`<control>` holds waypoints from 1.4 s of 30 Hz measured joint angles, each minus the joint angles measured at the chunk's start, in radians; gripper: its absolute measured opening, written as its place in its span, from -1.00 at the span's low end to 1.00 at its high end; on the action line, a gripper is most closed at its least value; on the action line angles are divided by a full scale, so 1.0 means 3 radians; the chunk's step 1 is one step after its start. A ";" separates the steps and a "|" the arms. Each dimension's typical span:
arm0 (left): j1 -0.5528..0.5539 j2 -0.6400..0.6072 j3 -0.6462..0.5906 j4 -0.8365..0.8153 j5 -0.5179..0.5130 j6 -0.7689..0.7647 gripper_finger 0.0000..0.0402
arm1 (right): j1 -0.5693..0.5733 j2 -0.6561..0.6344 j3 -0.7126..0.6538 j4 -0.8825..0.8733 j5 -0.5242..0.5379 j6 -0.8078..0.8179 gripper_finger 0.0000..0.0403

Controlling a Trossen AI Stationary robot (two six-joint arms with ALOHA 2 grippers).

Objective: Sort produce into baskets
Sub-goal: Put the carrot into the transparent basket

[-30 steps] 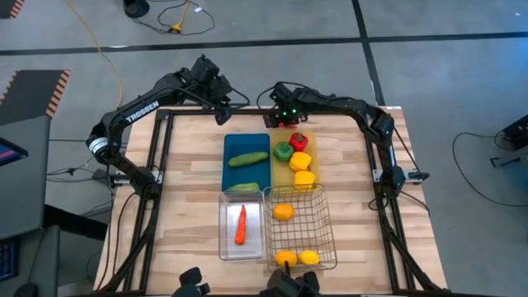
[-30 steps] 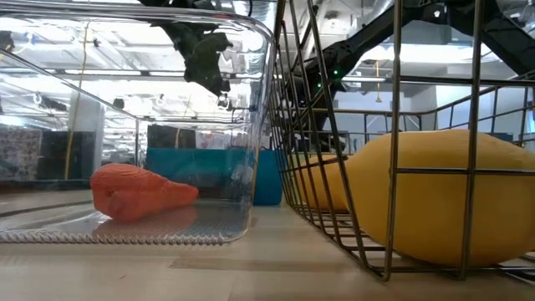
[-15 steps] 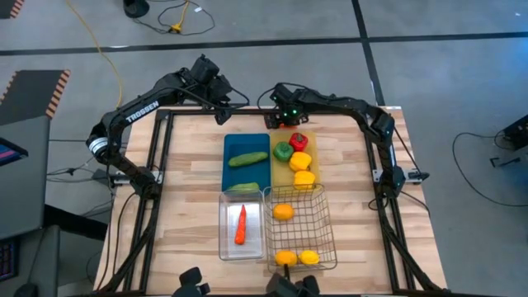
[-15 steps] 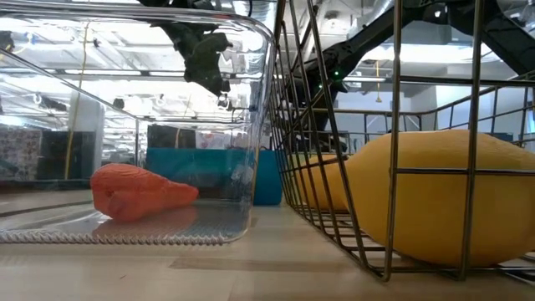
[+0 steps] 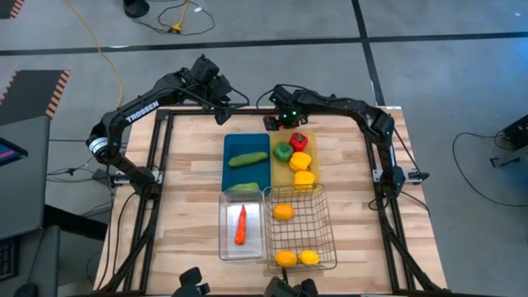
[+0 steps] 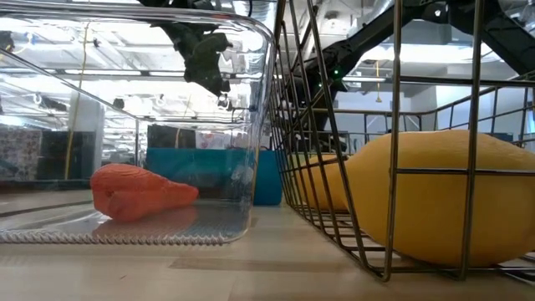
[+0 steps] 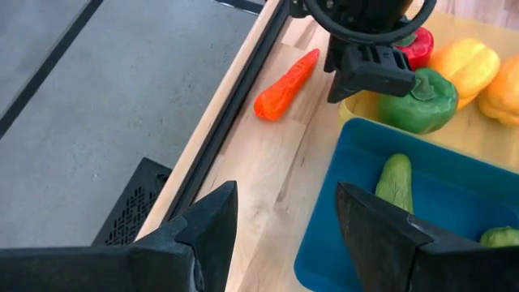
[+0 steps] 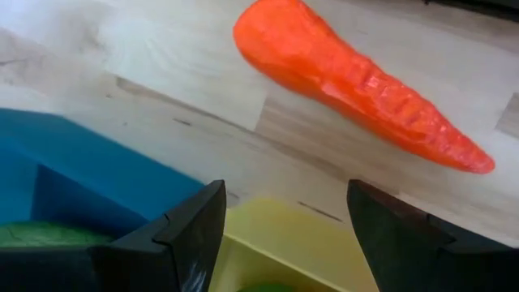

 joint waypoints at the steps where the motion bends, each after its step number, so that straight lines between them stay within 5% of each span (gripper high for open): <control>1: 0.0000 0.0000 0.0000 0.0000 0.0000 0.0000 -0.03 | 0.0010 -0.0001 0.0000 -0.0007 -0.0013 -0.0003 0.42; 42: 0.0000 0.0001 0.0000 -0.0001 0.0003 0.0010 -0.03 | -0.0142 0.0376 0.0004 0.0314 -0.0361 0.0017 0.42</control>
